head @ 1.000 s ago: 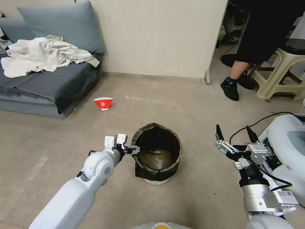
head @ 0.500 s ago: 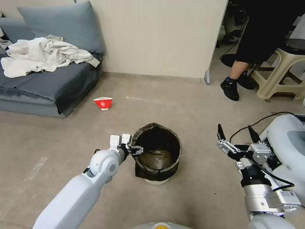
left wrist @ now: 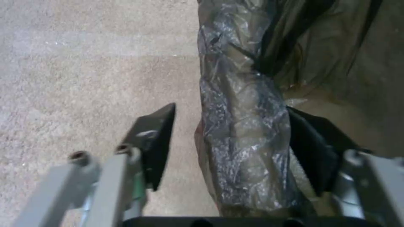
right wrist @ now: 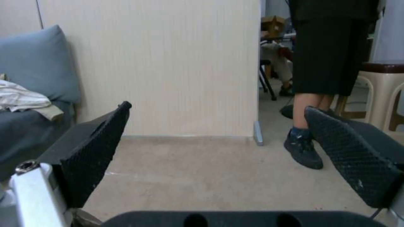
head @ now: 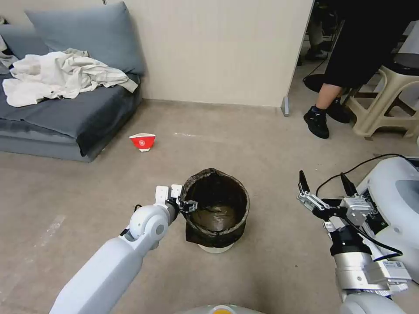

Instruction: Pick up the trash can from the floor.

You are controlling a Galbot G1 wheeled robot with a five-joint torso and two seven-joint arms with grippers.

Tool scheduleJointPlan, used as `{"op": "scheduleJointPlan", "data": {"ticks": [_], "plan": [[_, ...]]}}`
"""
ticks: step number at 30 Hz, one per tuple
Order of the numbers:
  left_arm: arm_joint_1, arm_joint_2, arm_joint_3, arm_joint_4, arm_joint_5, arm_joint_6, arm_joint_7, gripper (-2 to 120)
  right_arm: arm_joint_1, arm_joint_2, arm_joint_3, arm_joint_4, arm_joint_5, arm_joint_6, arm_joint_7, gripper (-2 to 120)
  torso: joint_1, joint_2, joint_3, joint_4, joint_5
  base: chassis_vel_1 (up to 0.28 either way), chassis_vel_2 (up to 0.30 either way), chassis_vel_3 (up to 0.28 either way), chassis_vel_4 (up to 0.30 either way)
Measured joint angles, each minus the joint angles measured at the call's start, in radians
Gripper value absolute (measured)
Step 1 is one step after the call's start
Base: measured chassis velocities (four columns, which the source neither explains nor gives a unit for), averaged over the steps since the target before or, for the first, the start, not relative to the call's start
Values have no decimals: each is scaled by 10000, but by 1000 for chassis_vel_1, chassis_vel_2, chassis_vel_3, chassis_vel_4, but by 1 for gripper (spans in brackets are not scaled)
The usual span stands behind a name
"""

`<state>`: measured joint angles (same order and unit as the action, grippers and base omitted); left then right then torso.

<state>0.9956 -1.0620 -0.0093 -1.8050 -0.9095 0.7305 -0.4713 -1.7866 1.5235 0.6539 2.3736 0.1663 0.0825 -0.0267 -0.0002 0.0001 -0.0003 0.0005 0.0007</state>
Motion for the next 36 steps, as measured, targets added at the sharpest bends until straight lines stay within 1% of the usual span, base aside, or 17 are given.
{"op": "scheduleJointPlan", "data": {"ticks": [2, 3, 4, 7, 8, 9, 11, 12, 14, 16, 17, 21, 24, 25, 29, 32, 36], "plan": [[-18, -19, 30, 12, 0, -1, -19, 50, 6, -13, 6, -21, 5, -1, 22, 100, 0, 0, 0, -2, -3, 0, 0, 0, 0], [-28, -22, 42, 12, 0, -1, -28, 46, 11, -17, 8, -29, 6, -2, 27, 100, 0, 0, 0, -2, -3, 0, 0, 0, 0], [-28, -22, 42, 12, 0, -1, -28, 46, 11, -17, 8, -29, 6, -2, 27, 100, 0, 0, 0, -2, -3, 0, 0, 0, 0], [-60, -21, 72, 30, -10, -1, -32, 31, 35, -21, 10, -57, 9, -8, 34, 100, 0, 0, 1, -4, -6, 0, 0, 0, 0], [-61, -20, 74, 44, -11, -1, -34, 28, 40, -21, 8, -67, 9, -9, 36, 100, 0, 0, 1, -4, -5, 0, 0, 0, 0], [-61, -20, 74, 44, -11, -1, -34, 28, 40, -21, 8, -67, 9, -9, 36, 100, 0, 0, 1, -4, -5, 0, 0, 0, 0], [-51, -22, 74, 57, -11, -2, -39, 17, 43, -30, 7, -97, 10, -11, 39, 100, 0, 0, 1, -4, -6, 0, 0, 0, 0], [-51, -22, 74, 57, -11, -2, -39, 17, 43, -30, 7, -97, 10, -11, 39, 100, 0, 0, 1, -4, -6, 0, 0, 0, 0], [-44, -25, 73, 57, -16, -2, -51, 7, 46, -42, 8, -107, 11, -11, 45, 100, 0, 0, 1, -4, -5, 0, 0, 0, 0], [-44, -25, 73, 57, -16, -2, -51, 7, 46, -42, 8, -107, 11, -11, 45, 100, 0, 0, 1, -4, -5, 0, 0, 0, 0], [-43, -36, 71, 57, -28, -1, -50, 3, 46, -47, 9, -107, 12, -11, 51, 100, 1, 0, 1, -5, -8, 0, 0, 0, 0], [9, -69, -81, 13, -71, 9, -44, 3, 33, -57, 15, -108, 12, -8, 76, 100, 1, 0, 4, -8, -11, 0, 0, 0, 0], [69, -89, -453, -199, -285, 40, -35, 1, 14, -81, 21, -94, 12, -6, 102, 100, 3, -1, 6, -10, -18, 0, 0, 0, 0], [69, -89, -453, -199, -285, 40, -35, 1, 14, -81, 21, -94, 12, -6, 102, 100, 3, -1, 6, -10, -18, 0, 0, 0, 0], [40, -15, -908, -527, -611, 37, -116, 1, -1, -103, 20, -66, 12, -6, 109, 100, 3, -1, 5, -6, -10, 0, 0, 0, 0], [31, 5, -944, -566, -656, 36, -116, 1, -3, -105, 19, -65, 12, -6, 110, 100, 3, -1, 6, -7, -10, 0, 0, 0, 0], [21, 265, -1330, -955, -1069, 20, -126, 1, -34, -127, 18, -34, 12, -6, 124, 100, 3, -1, 4, -7, -6, 0, 0, 0, 0]]}}
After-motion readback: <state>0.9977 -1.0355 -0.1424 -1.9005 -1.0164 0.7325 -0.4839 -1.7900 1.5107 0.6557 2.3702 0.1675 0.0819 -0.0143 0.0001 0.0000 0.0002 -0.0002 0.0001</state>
